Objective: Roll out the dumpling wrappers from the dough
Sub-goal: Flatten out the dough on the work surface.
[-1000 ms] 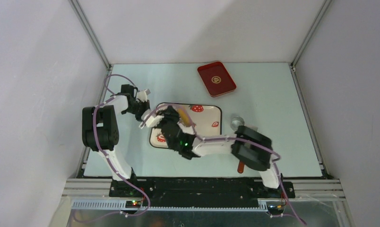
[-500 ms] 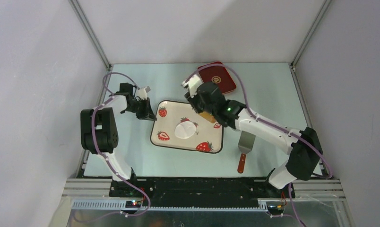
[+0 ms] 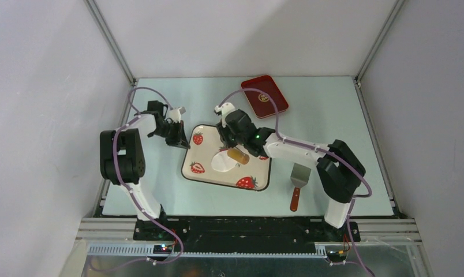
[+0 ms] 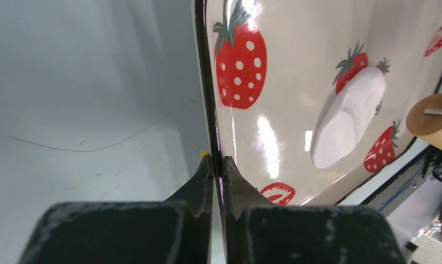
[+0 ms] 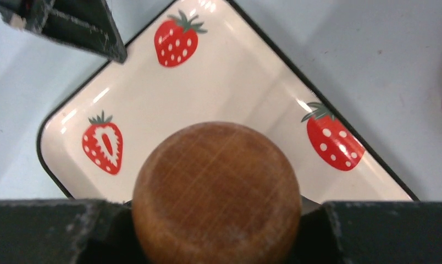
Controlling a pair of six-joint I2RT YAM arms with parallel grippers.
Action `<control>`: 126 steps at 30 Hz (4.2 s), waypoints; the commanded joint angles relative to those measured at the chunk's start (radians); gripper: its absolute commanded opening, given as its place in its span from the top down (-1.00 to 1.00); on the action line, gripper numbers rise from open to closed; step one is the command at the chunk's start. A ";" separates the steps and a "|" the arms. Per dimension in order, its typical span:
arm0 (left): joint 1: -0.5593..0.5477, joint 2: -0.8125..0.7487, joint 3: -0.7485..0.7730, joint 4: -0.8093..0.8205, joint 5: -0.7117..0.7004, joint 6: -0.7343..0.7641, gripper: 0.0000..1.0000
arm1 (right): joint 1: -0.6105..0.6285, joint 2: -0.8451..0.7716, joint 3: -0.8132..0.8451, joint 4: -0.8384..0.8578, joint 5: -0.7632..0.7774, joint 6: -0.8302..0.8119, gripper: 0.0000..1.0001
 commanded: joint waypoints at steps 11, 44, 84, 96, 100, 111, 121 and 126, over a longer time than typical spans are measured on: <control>-0.011 0.137 0.309 -0.245 -0.220 0.287 0.71 | 0.042 0.011 0.044 0.347 0.240 -0.250 1.00; 0.008 0.057 0.197 -0.243 -0.205 0.281 -0.66 | 0.310 0.252 -0.294 1.406 0.121 -0.879 1.00; -0.028 0.094 0.169 -0.181 -0.222 0.192 1.00 | 0.273 0.386 -0.228 1.183 0.214 -0.817 1.00; -0.072 0.034 0.098 -0.181 -0.233 0.210 1.00 | 0.417 0.369 -0.227 1.208 0.346 -0.835 1.00; -0.087 0.027 0.072 -0.181 -0.222 0.214 1.00 | 0.448 0.362 -0.230 1.207 0.400 -0.811 1.00; -0.087 0.018 0.061 -0.167 -0.229 0.228 1.00 | 0.410 0.371 -0.233 1.223 0.569 -0.701 1.00; -0.088 0.012 0.055 -0.166 -0.233 0.228 1.00 | 0.344 0.362 -0.246 1.111 0.584 -0.586 1.00; -0.088 0.008 0.055 -0.164 -0.228 0.227 1.00 | 0.313 0.358 -0.246 1.081 0.591 -0.551 1.00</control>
